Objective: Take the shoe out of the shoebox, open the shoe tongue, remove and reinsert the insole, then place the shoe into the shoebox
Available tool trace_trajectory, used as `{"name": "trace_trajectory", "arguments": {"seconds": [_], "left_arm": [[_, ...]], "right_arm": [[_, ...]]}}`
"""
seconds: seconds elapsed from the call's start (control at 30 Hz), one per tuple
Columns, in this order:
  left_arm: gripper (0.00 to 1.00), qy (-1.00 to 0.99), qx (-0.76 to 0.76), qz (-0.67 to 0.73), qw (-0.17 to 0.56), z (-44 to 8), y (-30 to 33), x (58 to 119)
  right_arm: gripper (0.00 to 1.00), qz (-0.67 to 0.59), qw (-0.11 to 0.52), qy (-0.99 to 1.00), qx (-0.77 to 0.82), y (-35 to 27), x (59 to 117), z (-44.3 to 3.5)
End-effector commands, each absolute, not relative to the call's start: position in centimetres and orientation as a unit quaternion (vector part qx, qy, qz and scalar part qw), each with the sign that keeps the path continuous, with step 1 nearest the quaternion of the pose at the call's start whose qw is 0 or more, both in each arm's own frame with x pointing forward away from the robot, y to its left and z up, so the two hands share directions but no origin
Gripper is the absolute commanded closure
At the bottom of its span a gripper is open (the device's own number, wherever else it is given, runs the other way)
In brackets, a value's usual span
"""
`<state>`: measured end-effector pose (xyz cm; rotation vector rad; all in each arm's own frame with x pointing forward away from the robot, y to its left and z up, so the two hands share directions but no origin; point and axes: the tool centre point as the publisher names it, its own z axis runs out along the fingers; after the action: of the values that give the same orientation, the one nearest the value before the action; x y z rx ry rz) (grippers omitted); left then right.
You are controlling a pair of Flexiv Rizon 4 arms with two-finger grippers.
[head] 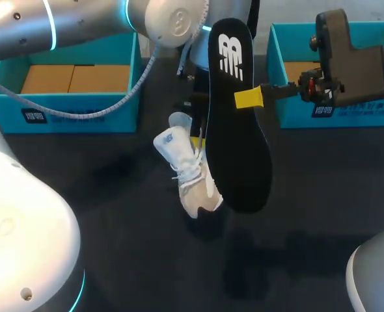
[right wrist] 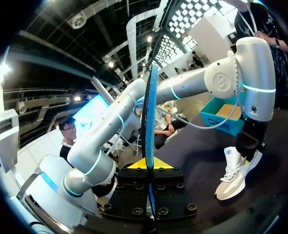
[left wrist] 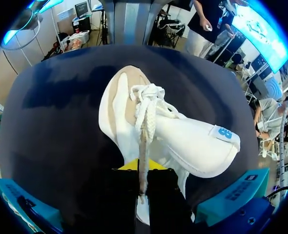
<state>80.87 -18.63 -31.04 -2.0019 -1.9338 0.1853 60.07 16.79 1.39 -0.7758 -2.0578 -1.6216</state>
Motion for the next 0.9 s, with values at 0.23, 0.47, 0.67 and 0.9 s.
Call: {"name": "trace_trajectory", "arguments": {"seconds": [0.23, 0.47, 0.67, 0.9], "left_arm": [[1.00, -0.675, -0.711, 0.070, 0.185, -31.1, -17.9, 79.9], [1.00, -0.669, -0.713, 0.075, 0.196, -31.6, -17.8, 78.9], [1.00, -0.664, -0.714, 0.071, 0.211, -32.3, -17.5, 77.9], [1.00, -0.665, -0.709, 0.061, 0.227, -33.5, -17.2, 77.2]], "right_arm": [[1.00, -0.579, 0.205, -0.738, -0.278, 17.2, 60.4, 1.4], [1.00, -0.579, 0.205, -0.738, -0.278, 17.2, 60.4, 1.4], [1.00, -0.579, 0.205, -0.738, -0.278, 17.2, 60.4, 1.4], [1.00, -0.579, 0.205, -0.738, -0.278, 17.2, 60.4, 1.4]]}}
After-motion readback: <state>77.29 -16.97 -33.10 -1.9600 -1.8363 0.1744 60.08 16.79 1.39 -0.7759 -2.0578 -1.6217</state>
